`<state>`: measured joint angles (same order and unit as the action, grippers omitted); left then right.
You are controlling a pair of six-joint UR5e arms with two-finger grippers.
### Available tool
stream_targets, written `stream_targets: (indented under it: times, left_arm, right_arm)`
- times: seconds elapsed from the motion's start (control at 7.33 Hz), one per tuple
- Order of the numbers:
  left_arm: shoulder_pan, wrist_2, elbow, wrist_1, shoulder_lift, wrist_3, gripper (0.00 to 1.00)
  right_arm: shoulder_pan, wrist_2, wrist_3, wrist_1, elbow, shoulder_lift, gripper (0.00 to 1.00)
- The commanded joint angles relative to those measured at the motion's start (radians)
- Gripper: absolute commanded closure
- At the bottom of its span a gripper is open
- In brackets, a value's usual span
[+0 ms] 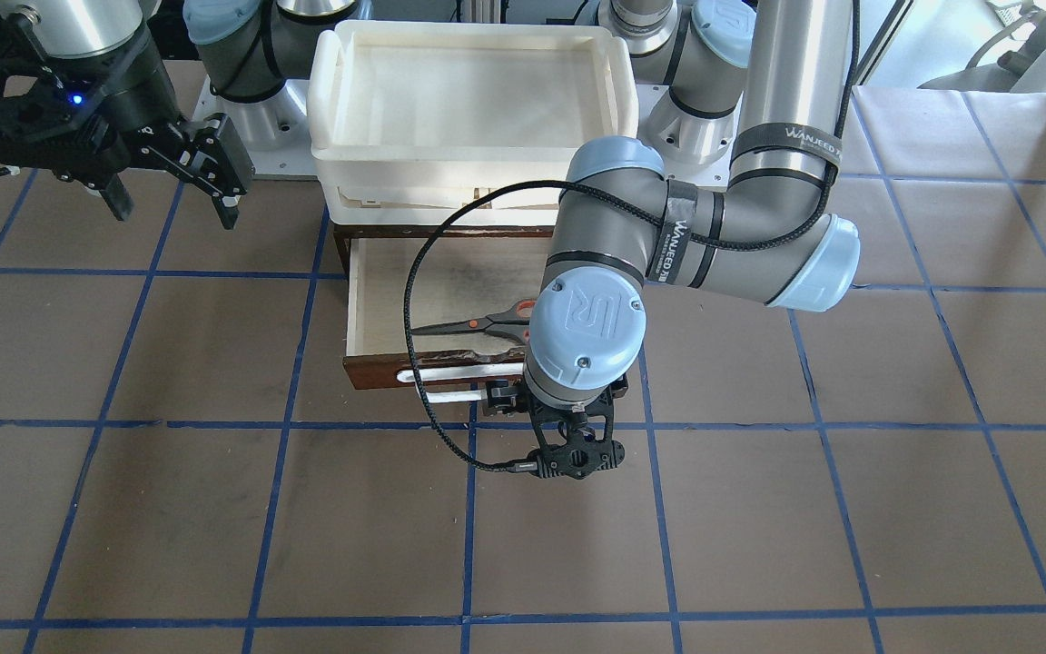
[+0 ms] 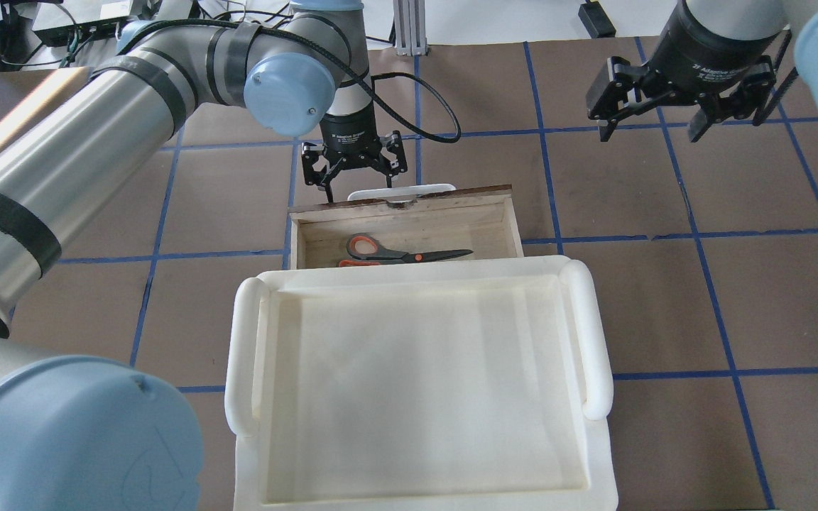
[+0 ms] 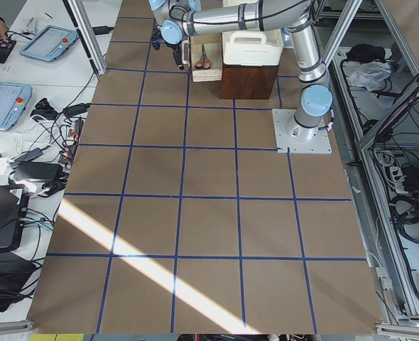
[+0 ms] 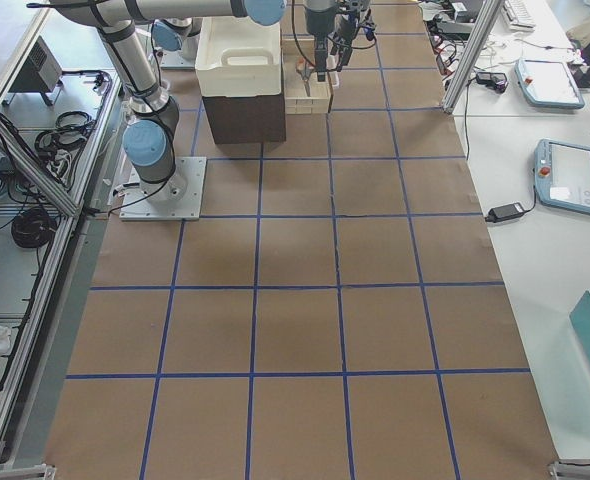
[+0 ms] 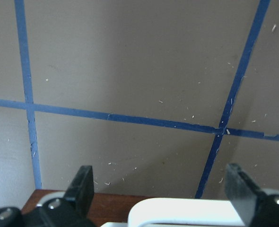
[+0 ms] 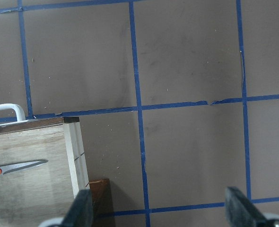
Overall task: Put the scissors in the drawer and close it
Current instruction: 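Push the drawer closed toward the robot with the left gripper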
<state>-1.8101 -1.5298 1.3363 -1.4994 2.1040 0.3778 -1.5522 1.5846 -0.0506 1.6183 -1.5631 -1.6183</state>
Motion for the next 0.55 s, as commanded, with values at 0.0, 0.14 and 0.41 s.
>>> stream_targets:
  times: [0.0,0.14,0.41]
  left_arm:
    - [-0.005,0.000,0.001,-0.027,0.001,0.003,0.00]
    - [-0.015,0.000,0.001,-0.048,-0.002,0.006,0.00]
    - [-0.018,-0.003,0.000,-0.065,-0.005,0.006,0.00]
  right_arm:
    - [0.000,0.000,0.000,0.000,0.000,0.000,0.00]
    - [0.000,0.000,0.000,0.000,0.000,0.000,0.00]
    - [0.000,-0.002,0.000,0.000,-0.002,0.000,0.00]
